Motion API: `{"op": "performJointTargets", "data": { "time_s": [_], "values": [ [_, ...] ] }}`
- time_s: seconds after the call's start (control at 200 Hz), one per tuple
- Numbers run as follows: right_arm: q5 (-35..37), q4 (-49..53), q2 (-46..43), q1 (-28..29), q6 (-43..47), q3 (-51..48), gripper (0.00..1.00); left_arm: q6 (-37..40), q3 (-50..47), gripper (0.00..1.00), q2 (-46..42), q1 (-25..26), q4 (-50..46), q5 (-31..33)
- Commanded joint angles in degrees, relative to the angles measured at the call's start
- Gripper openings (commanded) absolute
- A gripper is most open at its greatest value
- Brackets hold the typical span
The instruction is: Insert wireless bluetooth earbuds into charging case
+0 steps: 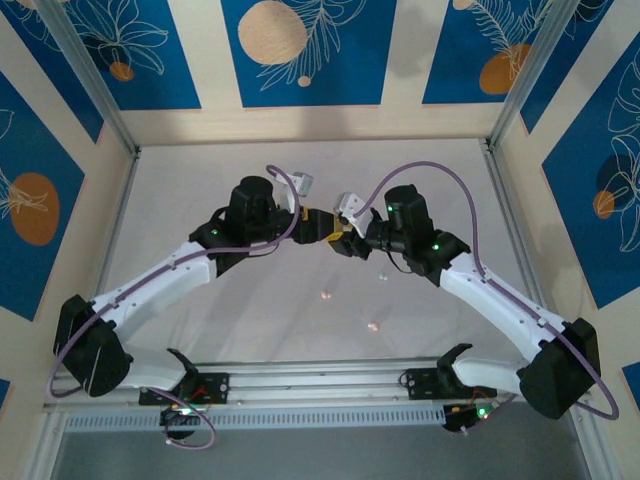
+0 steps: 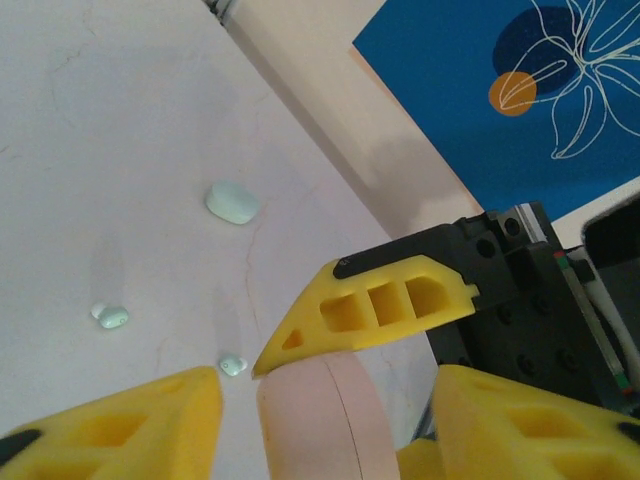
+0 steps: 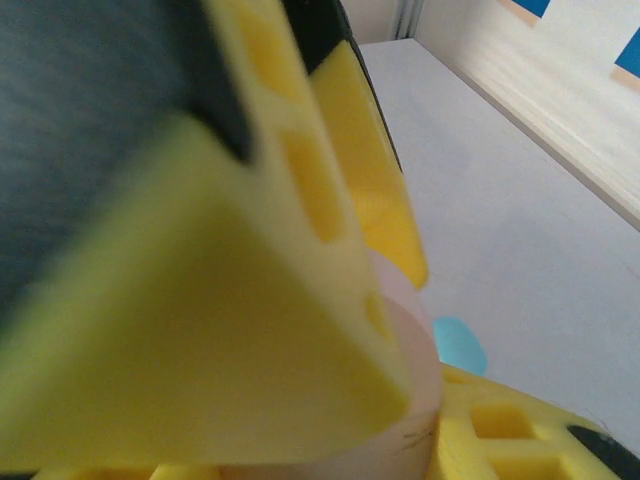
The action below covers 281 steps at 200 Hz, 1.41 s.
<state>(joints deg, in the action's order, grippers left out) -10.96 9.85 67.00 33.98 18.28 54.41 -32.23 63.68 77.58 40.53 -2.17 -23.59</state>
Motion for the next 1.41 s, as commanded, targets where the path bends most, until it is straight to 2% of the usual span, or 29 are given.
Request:
{"op": "performJointTargets", "data": {
  "time_s": [0.0,0.15,0.27,0.42,0.52,0.6,0.645,0.725,0.795,0.895,0.98,1.206,1.401],
  "values": [
    [0.8,-1.5,0.2,0.8,1.5,1.8,0.38,-0.4,2.5,0.51,1.1,0.7,-0.1,-0.4],
    [7.1,-1.6,0.2,2.6,3.0,2.2,0.39,-0.3,3.3,0.36,1.2,0.7,-2.9,1.0],
    [8.8,-2.0,-0.2,2.9,3.1,2.0,0.4,-1.3,3.1,0.21,0.9,0.6,-3.1,1.0],
    [12.4,-4.7,-1.7,3.1,2.4,0.3,0.49,-3.9,2.3,0.07,-0.7,0.6,-2.5,3.3],
    [11.9,-11.6,-5.1,2.1,0.7,-4.2,0.57,-7.2,0.6,0.05,-2.5,0.6,0.7,4.2],
    [5.0,-21.7,-8.2,-0.3,1.8,-10.5,0.61,-10.8,-1.3,0.05,-3.6,0.5,4.8,4.5],
    [-0.2,-25.8,-8.7,-1.7,4.3,-13.7,0.61,-13.0,-2.1,0.04,-3.9,0.6,7.0,4.0],
    [-1.6,-27.7,-8.0,-3.4,2.3,-14.7,0.61,-16.6,-2.9,0.04,-4.0,0.5,10.1,2.8],
    [-5.5,-28.9,-7.5,-5.1,-0.2,-14.6,0.61,-18.9,-3.3,0.04,-4.0,0.6,12.3,1.7],
    [-8.5,-34.5,-7.2,-5.9,-3.1,-15.6,0.63,-20.3,-3.5,0.04,-4.2,0.6,13.4,1.1],
    [-11.4,-34.8,-6.8,-6.1,-3.3,-15.0,0.62,-20.3,-3.4,0.04,-4.5,0.6,12.8,1.3],
    [-12.8,-35.2,-5.2,-6.2,-3.5,-13.6,0.61,-21.4,-2.9,0.04,-4.4,0.5,13.3,0.2],
    [-13.7,-36.8,-4.1,-6.3,-4.6,-12.8,0.53,-21.6,-3.1,0.04,-4.5,0.5,13.4,-0.2]
  ]
}}
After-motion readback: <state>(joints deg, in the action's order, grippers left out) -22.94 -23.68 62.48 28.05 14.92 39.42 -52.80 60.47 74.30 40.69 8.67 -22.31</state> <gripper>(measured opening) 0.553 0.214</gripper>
